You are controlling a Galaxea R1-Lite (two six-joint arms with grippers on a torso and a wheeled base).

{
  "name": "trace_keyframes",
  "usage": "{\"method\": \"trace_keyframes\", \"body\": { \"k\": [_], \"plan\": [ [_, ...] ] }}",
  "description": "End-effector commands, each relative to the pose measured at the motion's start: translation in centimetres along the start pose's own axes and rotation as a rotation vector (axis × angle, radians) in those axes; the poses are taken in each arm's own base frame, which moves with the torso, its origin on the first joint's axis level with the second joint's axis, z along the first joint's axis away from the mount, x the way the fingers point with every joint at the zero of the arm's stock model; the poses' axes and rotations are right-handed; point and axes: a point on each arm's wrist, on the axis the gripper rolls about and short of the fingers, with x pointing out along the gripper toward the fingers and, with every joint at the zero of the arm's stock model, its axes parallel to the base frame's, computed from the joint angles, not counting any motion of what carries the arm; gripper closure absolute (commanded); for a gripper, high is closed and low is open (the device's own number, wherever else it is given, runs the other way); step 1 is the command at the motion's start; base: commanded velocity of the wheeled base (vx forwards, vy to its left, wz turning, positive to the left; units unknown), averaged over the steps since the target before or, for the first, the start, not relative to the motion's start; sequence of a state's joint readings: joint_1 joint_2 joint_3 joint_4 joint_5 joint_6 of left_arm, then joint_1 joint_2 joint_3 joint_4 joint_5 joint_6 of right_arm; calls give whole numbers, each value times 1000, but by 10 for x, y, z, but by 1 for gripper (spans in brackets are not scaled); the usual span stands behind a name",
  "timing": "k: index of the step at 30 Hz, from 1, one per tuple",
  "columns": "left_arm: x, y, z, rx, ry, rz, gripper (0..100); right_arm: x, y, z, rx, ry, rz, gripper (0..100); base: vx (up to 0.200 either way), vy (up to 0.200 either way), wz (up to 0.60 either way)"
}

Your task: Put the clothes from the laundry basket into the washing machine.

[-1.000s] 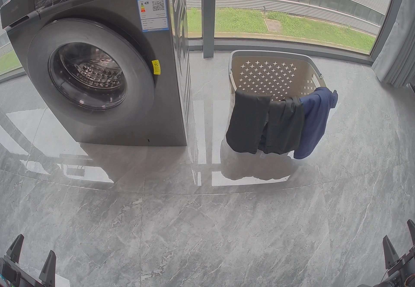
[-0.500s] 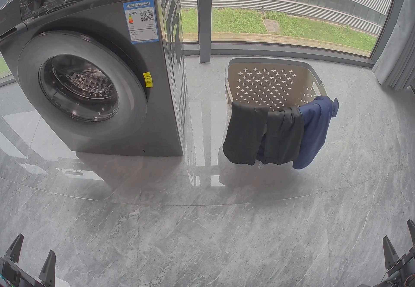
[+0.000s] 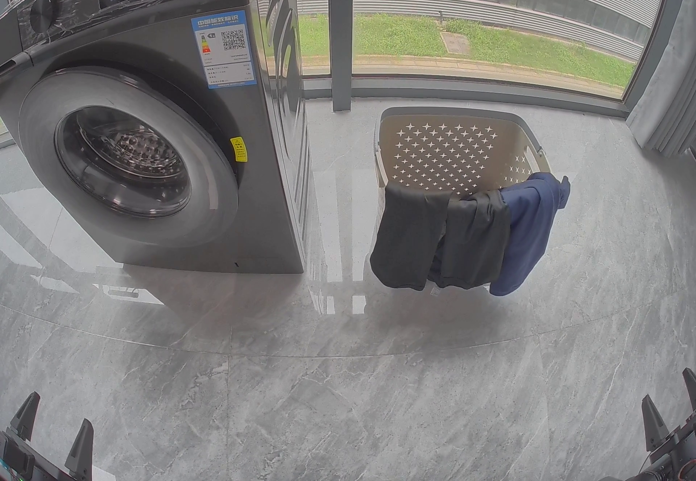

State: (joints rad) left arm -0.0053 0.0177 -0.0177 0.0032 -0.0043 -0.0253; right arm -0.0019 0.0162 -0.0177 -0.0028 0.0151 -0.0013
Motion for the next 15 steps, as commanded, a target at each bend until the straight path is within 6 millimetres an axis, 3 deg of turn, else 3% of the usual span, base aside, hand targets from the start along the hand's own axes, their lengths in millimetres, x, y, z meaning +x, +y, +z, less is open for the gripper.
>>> {"method": "trace_keyframes", "body": {
  "k": [1, 9, 15],
  "plan": [
    [0, 0, -4, -1, 4, 0, 0, 0, 0, -5, 0, 3, 2, 0, 0, -200, 0],
    [0, 0, -4, -2, 4, 0, 0, 0, 0, -5, 0, 3, 1, 0, 0, -200, 0],
    [0, 0, -4, -4, 4, 0, 0, 0, 0, -5, 0, 3, 1, 0, 0, 0, 0]
  ]
}}
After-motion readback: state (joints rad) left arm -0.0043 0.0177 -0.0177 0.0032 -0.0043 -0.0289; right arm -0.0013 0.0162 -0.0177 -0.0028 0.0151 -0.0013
